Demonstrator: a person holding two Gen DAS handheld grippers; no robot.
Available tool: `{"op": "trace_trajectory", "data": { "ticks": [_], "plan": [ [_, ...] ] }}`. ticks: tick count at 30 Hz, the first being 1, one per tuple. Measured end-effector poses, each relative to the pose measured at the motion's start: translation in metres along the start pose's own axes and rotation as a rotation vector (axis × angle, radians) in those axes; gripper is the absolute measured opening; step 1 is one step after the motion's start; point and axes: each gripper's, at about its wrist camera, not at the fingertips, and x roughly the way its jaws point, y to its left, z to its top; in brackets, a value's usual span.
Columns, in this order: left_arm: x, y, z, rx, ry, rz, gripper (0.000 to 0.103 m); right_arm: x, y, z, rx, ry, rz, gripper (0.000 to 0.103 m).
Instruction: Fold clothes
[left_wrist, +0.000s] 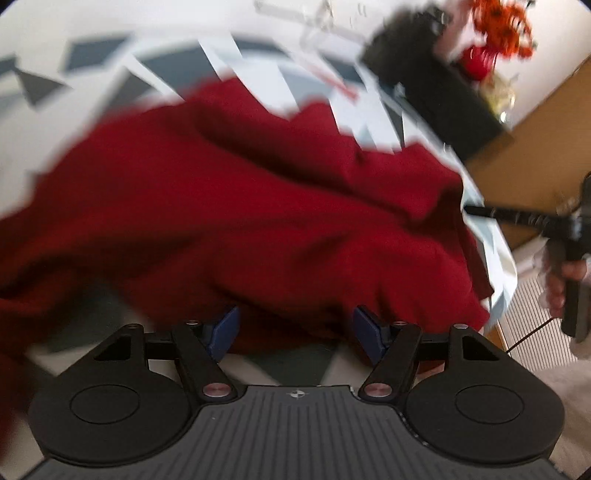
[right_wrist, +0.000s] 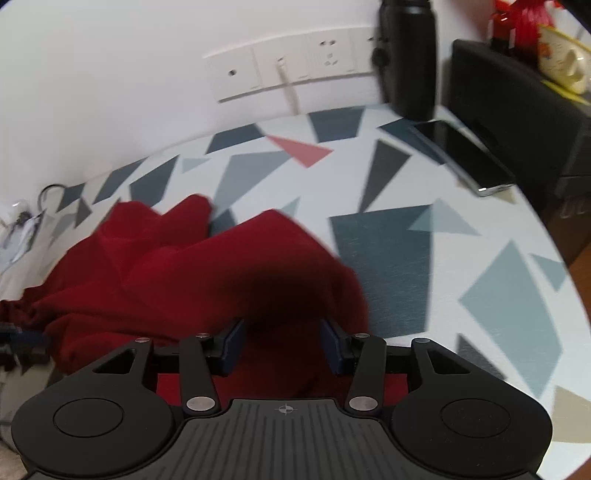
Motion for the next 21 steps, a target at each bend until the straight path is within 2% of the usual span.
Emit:
{"op": "trace_trajectory", "data": {
  "ticks": [1,2,6,8,9,11,12,13,15,17,19,21],
  "plan": [
    [0.008,-0.01,0.002,0.033,0.004,-0.001,0.087,-0.003,-0.004,-0.001,0.009,-0.007,-0.018,0.046],
    [0.015,-0.02,0.004,0.069,0.009,0.002,0.091,-0.005,-0.008,-0.003,0.016,-0.008,-0.037,0.048],
    [0.036,-0.051,0.014,0.199,0.025,0.093,0.092,-0.008,-0.024,-0.015,0.005,0.032,-0.081,0.053],
    [0.039,-0.053,0.016,0.202,0.005,0.103,0.092,-0.011,-0.029,-0.025,-0.009,0.06,-0.072,0.058],
    [0.039,-0.052,0.017,0.202,-0.008,0.105,0.091,-0.012,-0.029,-0.03,-0.018,0.074,-0.066,0.064],
    [0.038,-0.051,0.019,0.216,-0.046,0.13,0.072,-0.011,-0.026,-0.041,-0.043,0.105,-0.059,0.071],
    [0.037,-0.05,0.02,0.224,-0.063,0.144,0.048,-0.008,-0.023,-0.045,-0.056,0.122,-0.058,0.072],
    [0.035,-0.048,0.02,0.231,-0.073,0.156,0.029,-0.005,-0.02,-0.05,-0.069,0.14,-0.056,0.072],
    [0.031,-0.035,0.023,0.187,-0.083,0.114,0.017,0.002,-0.014,-0.057,-0.097,0.172,-0.061,0.071],
    [0.023,-0.024,0.022,0.146,-0.094,0.082,0.013,0.009,-0.009,-0.062,-0.13,0.185,-0.078,0.064],
    [0.011,-0.02,0.018,0.146,-0.119,0.095,0.012,0.011,-0.009,-0.063,-0.141,0.164,-0.094,0.046],
    [-0.009,-0.013,0.01,0.141,-0.15,0.117,0.011,0.01,-0.02,-0.057,-0.096,0.138,-0.105,0.017]
  ]
}}
